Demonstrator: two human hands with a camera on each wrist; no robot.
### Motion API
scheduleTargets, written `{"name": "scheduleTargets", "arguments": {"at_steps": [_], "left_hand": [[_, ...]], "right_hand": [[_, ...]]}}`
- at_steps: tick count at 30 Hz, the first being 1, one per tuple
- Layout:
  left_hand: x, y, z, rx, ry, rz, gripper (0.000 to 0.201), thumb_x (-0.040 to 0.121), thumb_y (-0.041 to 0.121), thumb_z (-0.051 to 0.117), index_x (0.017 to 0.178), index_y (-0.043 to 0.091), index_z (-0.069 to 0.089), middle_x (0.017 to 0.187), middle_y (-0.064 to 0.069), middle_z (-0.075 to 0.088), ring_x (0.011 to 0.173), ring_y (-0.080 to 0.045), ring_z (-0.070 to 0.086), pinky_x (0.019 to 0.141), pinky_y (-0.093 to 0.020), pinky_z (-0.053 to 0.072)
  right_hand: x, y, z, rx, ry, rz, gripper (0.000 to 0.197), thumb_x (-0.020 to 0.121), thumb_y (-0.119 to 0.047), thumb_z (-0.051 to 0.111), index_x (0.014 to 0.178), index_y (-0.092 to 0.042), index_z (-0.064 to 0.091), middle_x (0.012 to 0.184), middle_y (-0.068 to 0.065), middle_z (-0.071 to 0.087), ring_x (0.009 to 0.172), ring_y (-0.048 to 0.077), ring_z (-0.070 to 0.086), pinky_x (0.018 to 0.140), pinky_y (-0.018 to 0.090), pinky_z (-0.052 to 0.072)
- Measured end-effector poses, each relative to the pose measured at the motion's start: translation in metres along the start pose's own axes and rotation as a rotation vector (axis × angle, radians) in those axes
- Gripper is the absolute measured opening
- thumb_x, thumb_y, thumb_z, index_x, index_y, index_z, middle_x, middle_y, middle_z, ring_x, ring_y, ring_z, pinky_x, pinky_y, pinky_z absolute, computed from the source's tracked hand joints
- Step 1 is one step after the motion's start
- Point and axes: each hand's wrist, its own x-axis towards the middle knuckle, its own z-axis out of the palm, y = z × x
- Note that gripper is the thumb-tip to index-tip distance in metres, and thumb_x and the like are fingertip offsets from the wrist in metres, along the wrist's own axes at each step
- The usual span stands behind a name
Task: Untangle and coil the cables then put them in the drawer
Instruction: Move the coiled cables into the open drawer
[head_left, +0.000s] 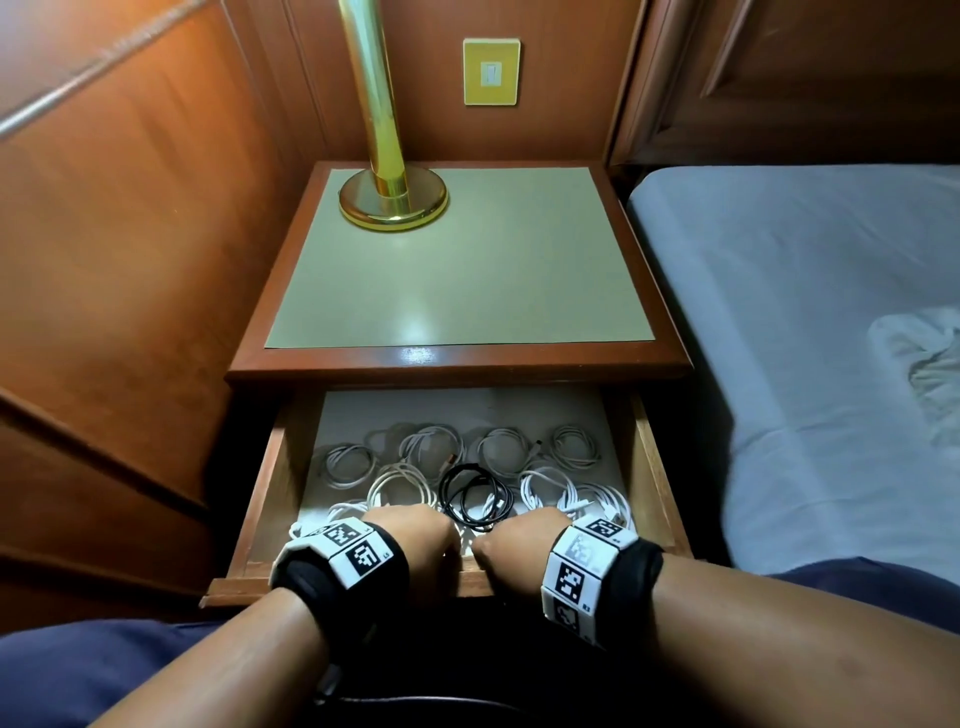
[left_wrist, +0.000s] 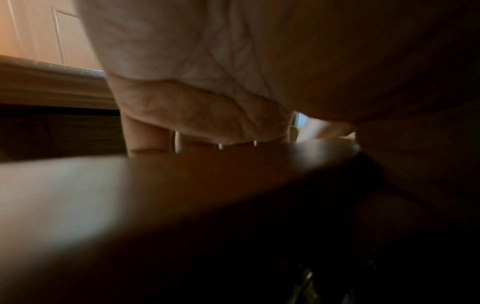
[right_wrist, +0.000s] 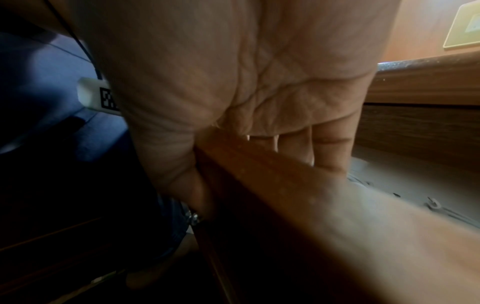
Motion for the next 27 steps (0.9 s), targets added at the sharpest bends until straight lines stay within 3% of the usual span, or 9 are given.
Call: {"name": "scheduleTargets", "arguments": {"at_steps": [7, 14, 20, 22, 27], "left_hand": [[0.003, -0.006, -0.008, -0.004, 0.048, -0.018, 0.019, 0.076, 0.036, 0.068, 0.096, 0.035, 0.069, 0.086, 0.006, 0.065, 0.088, -0.023, 0.068, 0.067, -0.027, 0.043], [0.005, -0.005, -0.005, -0.041, 0.043, -0.047, 0.021, 0.075, 0.039, 0.064, 0.094, 0.032, 0.067, 0.091, 0.002, 0.069, 0.087, -0.025, 0.069, 0.068, -0.029, 0.049], [0.006, -0.009, -0.006, -0.063, 0.004, -0.075, 0.034, 0.071, 0.042, 0.062, 0.1, 0.025, 0.069, 0.095, -0.002, 0.071, 0.089, -0.027, 0.069, 0.077, -0.034, 0.057], [0.004, -0.011, -0.006, -0.058, -0.007, -0.101, 0.036, 0.072, 0.042, 0.06, 0.1, 0.021, 0.068, 0.096, -0.004, 0.071, 0.09, -0.028, 0.069, 0.079, -0.035, 0.057], [0.001, -0.015, -0.01, -0.028, 0.023, -0.101, 0.034, 0.082, 0.045, 0.061, 0.107, 0.023, 0.066, 0.107, -0.001, 0.067, 0.099, -0.024, 0.066, 0.084, -0.037, 0.056]], "right_hand": [[0.003, 0.009, -0.008, 0.014, 0.012, 0.033, 0.029, 0.1, -0.02, 0.045, 0.126, -0.017, 0.057, 0.117, 0.01, 0.065, 0.107, 0.032, 0.063, 0.073, 0.036, 0.042], [0.003, 0.012, -0.009, 0.039, 0.024, 0.073, 0.028, 0.098, -0.019, 0.046, 0.124, -0.018, 0.059, 0.118, 0.009, 0.066, 0.107, 0.032, 0.064, 0.073, 0.035, 0.041], [0.001, 0.013, -0.012, 0.036, 0.028, 0.099, 0.018, 0.092, -0.017, 0.053, 0.103, -0.012, 0.067, 0.1, 0.008, 0.067, 0.092, 0.031, 0.066, 0.064, 0.031, 0.04], [0.0, 0.015, -0.013, 0.044, 0.048, 0.123, 0.021, 0.092, -0.019, 0.054, 0.108, -0.012, 0.066, 0.1, 0.008, 0.064, 0.09, 0.032, 0.064, 0.063, 0.031, 0.04], [0.0, 0.017, -0.014, 0.113, 0.085, 0.201, 0.045, 0.089, -0.024, 0.065, 0.129, -0.013, 0.05, 0.126, 0.011, 0.049, 0.114, 0.034, 0.055, 0.076, 0.038, 0.04]]}}
